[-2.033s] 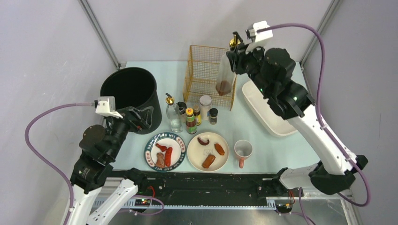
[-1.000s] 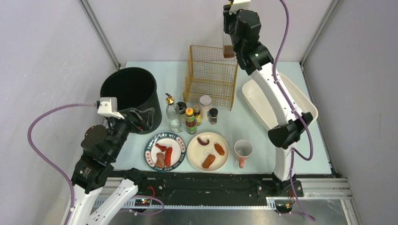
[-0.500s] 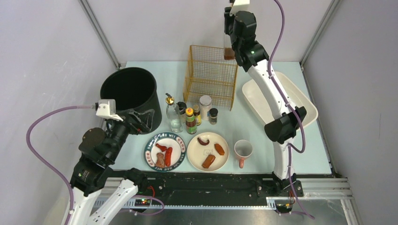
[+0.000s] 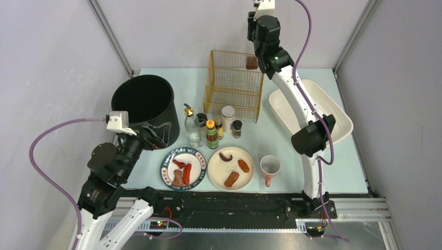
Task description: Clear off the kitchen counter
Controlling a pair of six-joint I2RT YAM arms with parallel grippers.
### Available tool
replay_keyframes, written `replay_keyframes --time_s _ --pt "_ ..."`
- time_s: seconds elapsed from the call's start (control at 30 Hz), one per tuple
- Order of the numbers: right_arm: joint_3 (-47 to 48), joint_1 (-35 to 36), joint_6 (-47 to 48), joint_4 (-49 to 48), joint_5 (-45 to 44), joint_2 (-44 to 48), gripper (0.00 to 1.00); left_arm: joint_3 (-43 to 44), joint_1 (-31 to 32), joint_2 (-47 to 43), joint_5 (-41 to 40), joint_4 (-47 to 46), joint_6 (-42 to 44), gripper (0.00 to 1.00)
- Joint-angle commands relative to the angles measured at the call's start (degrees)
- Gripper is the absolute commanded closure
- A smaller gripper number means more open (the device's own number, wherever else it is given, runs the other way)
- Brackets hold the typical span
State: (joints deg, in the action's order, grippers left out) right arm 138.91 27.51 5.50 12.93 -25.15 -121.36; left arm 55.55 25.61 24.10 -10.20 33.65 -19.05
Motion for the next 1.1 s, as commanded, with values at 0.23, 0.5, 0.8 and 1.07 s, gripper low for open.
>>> replay_keyframes --time_s 0.23,0.5,0.8,1.07 --pt "-0.78 -1.19 -4.57 -5.18 -3.23 -0.66 1.0 0.13 0.19 -0.63 -1.11 -0.33 0.76 0.02" --pt "-7.22 -0.54 -7.12 -4.44 -8.75 0.6 1.0 0.31 0.17 -0.39 -1.0 -0.18 0.3 0.02" --pt "-13.51 -0.28 -9.65 -5.04 -11.64 1.38 1.0 0.67 0.19 -0.63 -0.56 0.06 -0.19 0.02" --pt "-19.31 -0.46 -13.46 -4.67 -11.11 2.74 1.0 1.48 0.16 -0.77 -0.53 1.02 -0.38 0.02"
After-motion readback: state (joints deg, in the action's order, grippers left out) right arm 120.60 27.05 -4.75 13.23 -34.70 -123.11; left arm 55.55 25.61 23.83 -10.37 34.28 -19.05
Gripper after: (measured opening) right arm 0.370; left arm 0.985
